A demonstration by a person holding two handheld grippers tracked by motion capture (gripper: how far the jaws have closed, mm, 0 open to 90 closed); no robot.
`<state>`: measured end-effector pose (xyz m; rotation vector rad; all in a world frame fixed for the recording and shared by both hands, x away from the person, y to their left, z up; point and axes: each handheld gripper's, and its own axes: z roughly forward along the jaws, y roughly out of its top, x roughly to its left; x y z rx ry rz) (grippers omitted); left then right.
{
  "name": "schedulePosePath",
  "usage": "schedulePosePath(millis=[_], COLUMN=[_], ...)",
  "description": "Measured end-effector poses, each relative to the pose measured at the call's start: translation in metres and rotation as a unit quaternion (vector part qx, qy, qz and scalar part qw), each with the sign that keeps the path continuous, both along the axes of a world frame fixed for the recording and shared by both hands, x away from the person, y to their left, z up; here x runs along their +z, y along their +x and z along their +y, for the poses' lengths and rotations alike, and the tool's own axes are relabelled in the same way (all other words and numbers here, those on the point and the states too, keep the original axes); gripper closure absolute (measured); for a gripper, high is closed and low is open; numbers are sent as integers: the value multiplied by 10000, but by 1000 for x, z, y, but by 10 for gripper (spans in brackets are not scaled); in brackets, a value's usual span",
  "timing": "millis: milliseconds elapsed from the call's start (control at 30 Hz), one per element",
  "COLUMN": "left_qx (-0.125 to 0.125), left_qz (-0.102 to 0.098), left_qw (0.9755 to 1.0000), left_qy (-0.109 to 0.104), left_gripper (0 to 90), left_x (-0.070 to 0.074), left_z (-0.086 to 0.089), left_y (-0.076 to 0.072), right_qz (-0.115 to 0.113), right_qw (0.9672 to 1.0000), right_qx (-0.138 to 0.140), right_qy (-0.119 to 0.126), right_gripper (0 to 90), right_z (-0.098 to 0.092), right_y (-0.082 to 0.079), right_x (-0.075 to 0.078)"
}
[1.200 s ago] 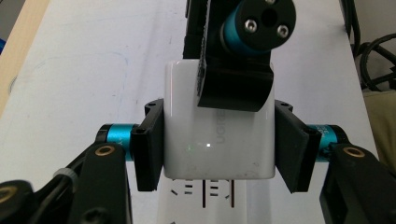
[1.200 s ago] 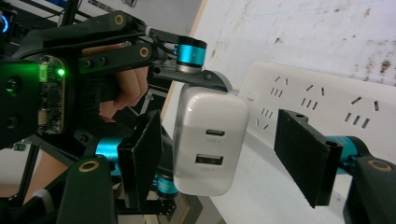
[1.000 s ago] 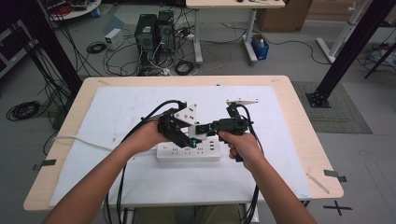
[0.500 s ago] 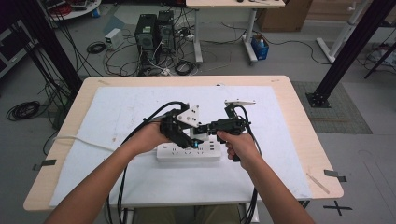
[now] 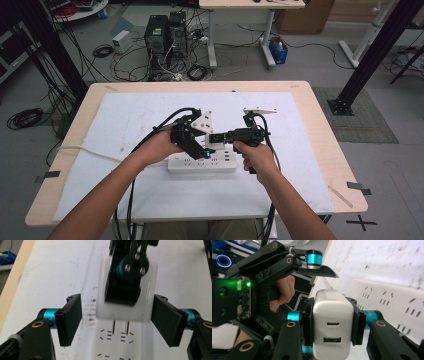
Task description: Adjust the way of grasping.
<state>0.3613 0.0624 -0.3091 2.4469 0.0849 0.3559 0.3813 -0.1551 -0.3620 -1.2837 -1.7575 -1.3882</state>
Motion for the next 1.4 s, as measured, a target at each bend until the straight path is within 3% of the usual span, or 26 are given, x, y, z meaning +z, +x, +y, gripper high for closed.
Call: schedulePosePath(millis=[233, 367, 467, 533, 633, 800, 967, 1100, 1167, 1200, 1233, 1333, 1400], left_qx=[158, 343, 611, 721, 893, 1172, 1523, 1691, 1792, 1820, 1853, 1961, 1930], left_qz=[310, 670, 830, 908, 1019, 1052, 1052, 1092, 1125, 1125, 1122, 1151, 1137], left_qw=[9994, 9969, 9941, 9925, 9896, 9857, 9810, 9775, 9755, 9751, 9744, 9723, 9730], left_qy=[66, 247, 347, 390, 492, 593, 576, 626, 599, 593, 599, 538, 551], left_gripper=[274, 274, 197, 195, 195, 195, 195, 195, 195, 195, 195, 195, 195], left_x=[3, 3, 3, 4, 9, 18, 21, 18, 17, 16, 16, 14, 14], left_z=[23, 44, 60, 71, 87, 115, 142, 160, 167, 171, 173, 179, 181], left_y=[2, 6, 8, 8, 10, 10, 6, -2, -5, -7, -8, -12, -14], right_qz=[-549, -821, -1151, -1351, -1505, -1667, -1710, -1859, -2030, -2047, -2072, -2050, -2054], right_qw=[9977, 9935, 9861, 9793, 9724, 9562, 9482, 9336, 9245, 9221, 9206, 9209, 9194], right_qx=[-83, 11, 128, 182, 202, 322, 380, 512, 611, 623, 632, 639, 664], right_qy=[-378, -788, -1188, -1494, -1770, -2384, -2650, -3020, -3167, -3225, -3249, -3254, -3289], right_gripper=[624, 624, 624, 624, 624, 624, 623, 623, 623, 623, 623, 623, 623], right_z=[-12, -19, -21, -23, -27, -32, -35, -34, -33, -33, -33, -33, -34], right_y=[-1, 0, -1, -1, -1, 0, -2, -5, -7, -8, -8, -10, -11], right_x=[10, 22, 33, 39, 46, 55, 63, 72, 76, 78, 79, 81, 80])
